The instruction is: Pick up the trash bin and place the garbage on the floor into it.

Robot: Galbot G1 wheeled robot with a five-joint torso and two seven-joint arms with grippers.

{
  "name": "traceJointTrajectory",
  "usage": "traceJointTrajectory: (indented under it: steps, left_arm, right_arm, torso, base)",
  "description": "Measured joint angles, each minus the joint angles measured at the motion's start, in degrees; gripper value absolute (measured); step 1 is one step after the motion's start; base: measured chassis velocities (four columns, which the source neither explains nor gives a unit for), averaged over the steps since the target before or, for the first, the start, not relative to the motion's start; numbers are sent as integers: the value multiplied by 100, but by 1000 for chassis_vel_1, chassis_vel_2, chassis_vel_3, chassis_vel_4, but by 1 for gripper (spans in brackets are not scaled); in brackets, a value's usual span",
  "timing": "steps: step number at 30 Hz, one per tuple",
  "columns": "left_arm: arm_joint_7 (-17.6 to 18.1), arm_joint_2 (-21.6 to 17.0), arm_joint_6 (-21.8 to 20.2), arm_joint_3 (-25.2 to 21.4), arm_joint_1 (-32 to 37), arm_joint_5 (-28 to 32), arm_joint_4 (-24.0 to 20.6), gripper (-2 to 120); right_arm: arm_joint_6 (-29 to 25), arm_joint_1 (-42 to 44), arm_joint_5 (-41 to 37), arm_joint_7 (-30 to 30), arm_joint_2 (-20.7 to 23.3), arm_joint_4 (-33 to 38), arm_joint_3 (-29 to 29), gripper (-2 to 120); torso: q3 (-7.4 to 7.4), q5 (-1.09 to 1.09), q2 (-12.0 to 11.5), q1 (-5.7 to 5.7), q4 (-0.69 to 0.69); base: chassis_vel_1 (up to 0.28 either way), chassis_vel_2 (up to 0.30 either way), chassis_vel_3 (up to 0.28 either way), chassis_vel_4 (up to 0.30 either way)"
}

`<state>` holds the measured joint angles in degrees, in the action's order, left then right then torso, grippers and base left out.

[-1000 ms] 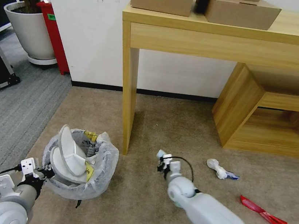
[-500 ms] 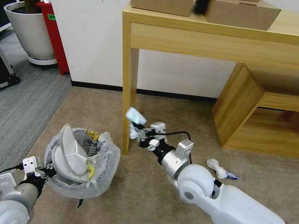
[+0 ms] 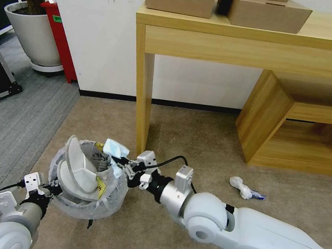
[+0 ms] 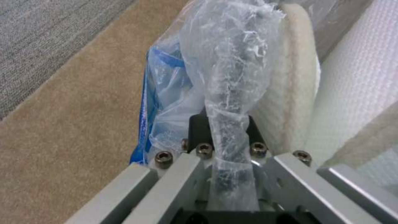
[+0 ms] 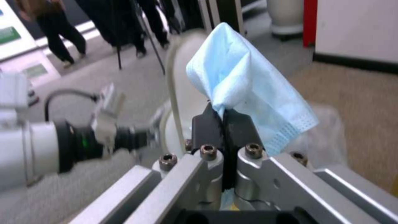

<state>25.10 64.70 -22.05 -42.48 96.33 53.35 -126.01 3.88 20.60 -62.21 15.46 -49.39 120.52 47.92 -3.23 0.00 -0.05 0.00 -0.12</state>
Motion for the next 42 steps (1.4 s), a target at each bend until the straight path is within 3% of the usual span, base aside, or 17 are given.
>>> traceJointTrajectory:
  steps: [20,32,42]
  left_arm:
    - [-14,-1,14,23,-17,25,1,0]
    - [-27,15,18,31,10,2,-32,0]
    - [-39,68,19,46,73,-55,-122,0]
  right_arm:
    - [134,-419,59,332,-541,-815,843,0]
    - [75,-689,37,325,-737,-886,998,0]
    - [166,-946,-107,552,-1260,-1242,1271,0]
  torso:
    - [0,0,0,0,0]
    - [0,0,0,0,0]
    - [0,0,0,0,0]
  base:
    - [0,0,0,0]
    - [0,0,0,0]
    - [0,0,0,0]
